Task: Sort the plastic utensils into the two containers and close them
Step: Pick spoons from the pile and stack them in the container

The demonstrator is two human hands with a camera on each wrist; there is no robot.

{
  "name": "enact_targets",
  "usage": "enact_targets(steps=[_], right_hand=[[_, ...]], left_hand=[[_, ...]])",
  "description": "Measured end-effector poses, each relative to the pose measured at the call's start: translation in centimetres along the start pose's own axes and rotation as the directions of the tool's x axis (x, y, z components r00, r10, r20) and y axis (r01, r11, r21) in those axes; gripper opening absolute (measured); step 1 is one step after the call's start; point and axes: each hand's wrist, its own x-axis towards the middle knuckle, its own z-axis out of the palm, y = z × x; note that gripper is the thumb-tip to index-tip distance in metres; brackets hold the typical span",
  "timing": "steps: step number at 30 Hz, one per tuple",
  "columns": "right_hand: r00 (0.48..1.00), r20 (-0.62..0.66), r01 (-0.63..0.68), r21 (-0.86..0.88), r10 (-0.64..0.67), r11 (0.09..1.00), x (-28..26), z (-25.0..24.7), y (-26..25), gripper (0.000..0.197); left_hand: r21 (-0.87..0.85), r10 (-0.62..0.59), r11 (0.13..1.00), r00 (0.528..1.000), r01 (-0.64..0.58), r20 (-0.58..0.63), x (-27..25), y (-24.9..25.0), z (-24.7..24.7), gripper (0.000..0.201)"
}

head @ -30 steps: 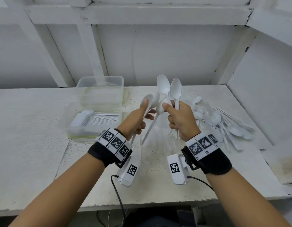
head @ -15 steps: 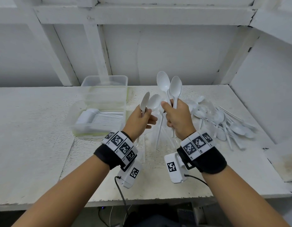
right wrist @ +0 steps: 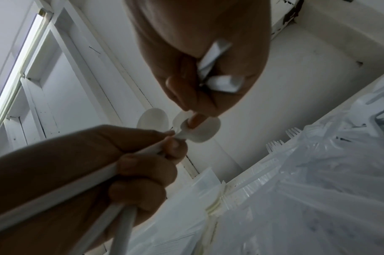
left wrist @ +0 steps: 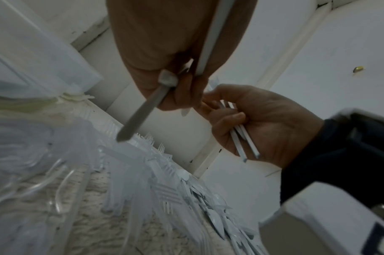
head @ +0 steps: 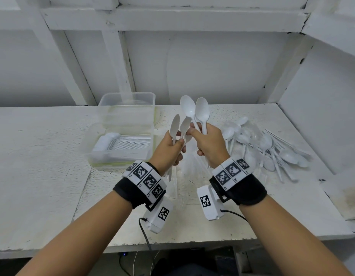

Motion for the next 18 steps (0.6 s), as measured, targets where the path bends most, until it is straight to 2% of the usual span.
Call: enact_targets(steps=[4, 6, 8, 11, 14, 18], right_hand=[[0.991, -0.109, 0.072, -0.081, -0.080, 0.994, 0.6, -0.5, 0.8, 0.009], [0.995, -0.081, 0.050, -0.103, -0.059, 0.993, 0.8, -0.6, 1.2, 0.014], [0.999, -0.022, 0.046, -0.090, -0.048, 0.995, 0.9, -0.5, 1.3, 0.013], [0.997, 0.001, 0.075, -0.084, -0.075, 0.994, 1.1, -0.5, 1.1, 0.009], [0.996, 0.034, 0.091, -0.082, -0.088, 0.993, 1.4, -0.5, 0.9, 0.005], [0.992, 0.066, 0.113, -0.063, -0.108, 0.992, 1.5, -0.9, 0.6, 0.016]], left_hand=[[-0.064, -0.024, 0.998, 0.999, 0.026, 0.031, -0.1, 0.0, -0.4, 0.016], [-0.116, -0.029, 0.993, 0.997, 0.037, 0.069, -0.2, 0.0, -0.5, 0.010], [-0.165, -0.045, 0.984, 0.992, 0.065, 0.120, -0.2, 0.1, -0.6, 0.006], [-0.171, -0.086, 0.978, 0.976, 0.121, 0.199, -0.2, 0.3, -1.1, 0.003], [-0.138, -0.148, 0.973, 0.955, 0.188, 0.257, -0.3, 0.5, -1.5, 0.015], [-0.086, -0.227, 0.962, 0.933, 0.260, 0.278, -0.6, 0.8, -1.4, 0.052]])
